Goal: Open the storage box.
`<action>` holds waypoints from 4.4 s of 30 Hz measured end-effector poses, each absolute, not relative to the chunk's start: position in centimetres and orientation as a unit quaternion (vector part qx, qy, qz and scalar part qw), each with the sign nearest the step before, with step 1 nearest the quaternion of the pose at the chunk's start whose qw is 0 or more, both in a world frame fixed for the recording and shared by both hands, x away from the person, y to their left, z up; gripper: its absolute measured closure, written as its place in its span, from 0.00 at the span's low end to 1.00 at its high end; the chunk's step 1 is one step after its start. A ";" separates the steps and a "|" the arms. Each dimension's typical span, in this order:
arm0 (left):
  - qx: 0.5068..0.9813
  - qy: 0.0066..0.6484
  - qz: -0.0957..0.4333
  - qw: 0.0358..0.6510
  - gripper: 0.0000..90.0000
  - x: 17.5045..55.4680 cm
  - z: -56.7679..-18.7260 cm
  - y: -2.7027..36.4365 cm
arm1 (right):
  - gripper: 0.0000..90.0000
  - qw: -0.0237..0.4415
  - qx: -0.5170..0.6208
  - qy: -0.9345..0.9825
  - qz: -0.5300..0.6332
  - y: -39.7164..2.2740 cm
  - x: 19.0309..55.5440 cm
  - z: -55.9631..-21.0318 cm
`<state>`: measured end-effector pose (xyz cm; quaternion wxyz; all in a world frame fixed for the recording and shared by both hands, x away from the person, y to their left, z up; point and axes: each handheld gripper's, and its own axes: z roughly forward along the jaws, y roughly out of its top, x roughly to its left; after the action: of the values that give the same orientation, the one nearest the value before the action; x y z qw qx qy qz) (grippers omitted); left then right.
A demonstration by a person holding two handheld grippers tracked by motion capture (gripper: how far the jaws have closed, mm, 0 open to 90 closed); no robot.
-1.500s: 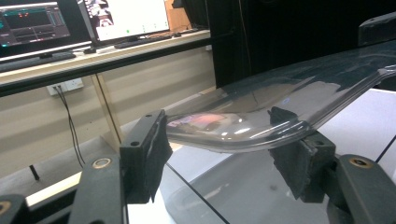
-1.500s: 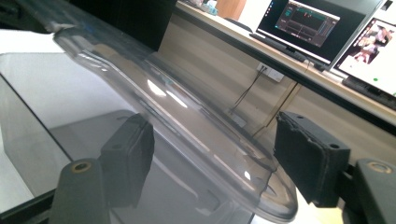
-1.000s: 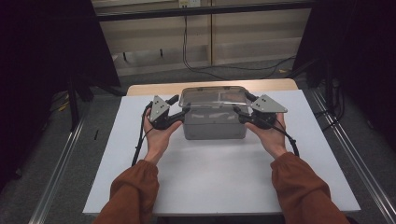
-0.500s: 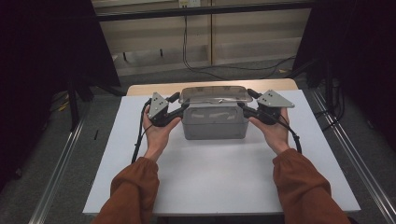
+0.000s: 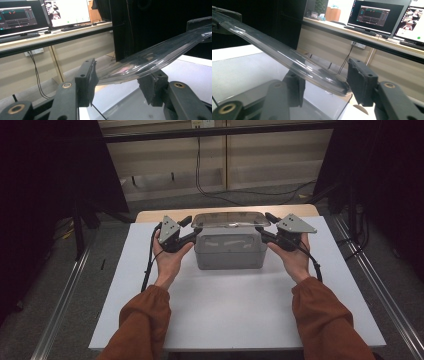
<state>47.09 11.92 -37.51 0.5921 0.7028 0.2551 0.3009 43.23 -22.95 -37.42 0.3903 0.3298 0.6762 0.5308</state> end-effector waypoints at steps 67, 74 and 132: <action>0.701 0.261 0.323 0.580 0.72 51.2 -37.2 11.1 | 0.62 0.388 0.340 0.670 0.534 -24.0 47.3 -36.8; 0.697 0.265 0.324 0.582 0.74 51.5 -37.1 11.0 | 0.63 0.386 0.340 0.675 0.529 -24.0 48.0 -37.1; 0.713 0.283 0.319 0.556 0.71 55.5 -38.2 10.0 | 0.70 0.386 0.355 0.660 0.538 -24.1 51.8 -36.8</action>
<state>55.54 10.04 -38.17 0.5565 0.7133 0.2829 0.3186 51.80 -24.06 -36.81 0.3855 0.3554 0.6596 0.5385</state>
